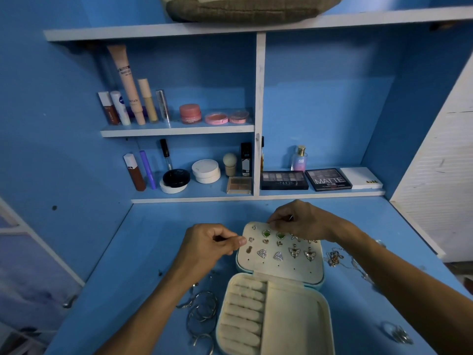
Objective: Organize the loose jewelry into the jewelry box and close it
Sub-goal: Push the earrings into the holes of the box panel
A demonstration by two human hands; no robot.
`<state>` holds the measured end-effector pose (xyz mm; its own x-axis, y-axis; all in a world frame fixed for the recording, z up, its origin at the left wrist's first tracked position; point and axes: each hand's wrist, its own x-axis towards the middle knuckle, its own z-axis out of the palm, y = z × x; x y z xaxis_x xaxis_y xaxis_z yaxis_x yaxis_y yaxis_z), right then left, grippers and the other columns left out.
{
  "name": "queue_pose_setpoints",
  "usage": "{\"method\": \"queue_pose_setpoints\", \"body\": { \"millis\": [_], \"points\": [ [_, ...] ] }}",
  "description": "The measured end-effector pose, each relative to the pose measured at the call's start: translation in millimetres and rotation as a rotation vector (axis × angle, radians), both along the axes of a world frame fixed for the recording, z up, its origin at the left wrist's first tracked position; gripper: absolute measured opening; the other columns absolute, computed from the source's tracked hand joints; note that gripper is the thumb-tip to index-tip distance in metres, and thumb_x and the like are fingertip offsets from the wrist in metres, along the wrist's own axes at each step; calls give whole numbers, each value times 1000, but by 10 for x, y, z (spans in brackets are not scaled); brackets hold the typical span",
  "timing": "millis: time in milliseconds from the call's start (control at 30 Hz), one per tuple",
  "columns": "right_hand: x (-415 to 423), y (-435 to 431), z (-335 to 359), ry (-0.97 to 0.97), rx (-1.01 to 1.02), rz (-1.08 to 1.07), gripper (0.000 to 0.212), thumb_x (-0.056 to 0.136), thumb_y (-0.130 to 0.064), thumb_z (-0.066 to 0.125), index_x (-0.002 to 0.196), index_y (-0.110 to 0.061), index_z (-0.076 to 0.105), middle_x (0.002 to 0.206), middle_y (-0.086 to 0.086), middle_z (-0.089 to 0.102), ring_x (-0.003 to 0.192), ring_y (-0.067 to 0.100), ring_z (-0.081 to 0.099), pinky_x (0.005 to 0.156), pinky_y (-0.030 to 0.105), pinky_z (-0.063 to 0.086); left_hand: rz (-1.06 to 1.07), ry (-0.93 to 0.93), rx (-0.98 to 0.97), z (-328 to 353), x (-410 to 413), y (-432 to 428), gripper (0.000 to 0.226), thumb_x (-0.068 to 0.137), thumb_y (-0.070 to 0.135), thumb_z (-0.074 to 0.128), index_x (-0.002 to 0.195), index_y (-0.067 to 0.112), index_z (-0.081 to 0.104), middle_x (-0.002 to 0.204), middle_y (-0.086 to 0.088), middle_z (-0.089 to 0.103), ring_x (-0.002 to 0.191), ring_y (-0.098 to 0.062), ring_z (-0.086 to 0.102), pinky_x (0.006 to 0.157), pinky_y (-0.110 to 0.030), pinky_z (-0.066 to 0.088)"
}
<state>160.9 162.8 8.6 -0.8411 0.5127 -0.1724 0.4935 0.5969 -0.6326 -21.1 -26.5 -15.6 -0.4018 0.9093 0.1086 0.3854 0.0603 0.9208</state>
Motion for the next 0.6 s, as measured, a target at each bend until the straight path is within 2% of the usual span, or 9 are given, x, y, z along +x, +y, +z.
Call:
{"method": "queue_pose_setpoints", "body": {
  "millis": [133, 333, 433, 500, 600],
  "points": [
    [6, -5, 5, 7, 2, -5, 20, 100, -28, 59, 113, -26, 73, 108, -11, 71, 96, 4, 65, 84, 20, 51, -48, 20, -51, 12, 33, -4, 13, 82, 23, 83, 79, 12, 76, 79, -1, 77, 73, -24, 73, 77, -40, 61],
    [13, -15, 13, 13, -15, -16, 18, 100, -29, 60, 111, -27, 74, 105, -12, 71, 94, 3, 64, 81, 18, 50, -79, 18, -94, 47, 29, -19, 21, 83, 19, 83, 79, 6, 68, 77, -6, 76, 74, -30, 73, 75, -46, 62],
    [11, -22, 31, 5, 4, -1, 20, 100, -28, 59, 113, -24, 74, 104, -14, 69, 91, 0, 63, 74, 13, 46, -92, -112, -69, 60, 53, -15, 22, 82, 10, 82, 88, 4, 62, 78, -12, 75, 74, -31, 72, 71, -39, 61],
    [13, -20, 31, 5, 6, 1, 20, 100, -27, 60, 113, -24, 74, 106, -12, 70, 92, 1, 63, 74, 13, 45, -96, -176, -85, 79, 72, -22, 20, 82, 8, 81, 98, 8, 69, 80, -14, 75, 73, -25, 71, 68, -31, 60],
    [27, -15, 31, 8, 6, 2, 20, 99, -27, 60, 114, -24, 74, 109, -10, 71, 94, 2, 64, 75, 13, 46, -101, -185, -109, 74, 83, -49, 10, 83, 12, 79, 92, 13, 77, 82, -12, 76, 73, -20, 73, 66, -27, 59]
  ]
}}
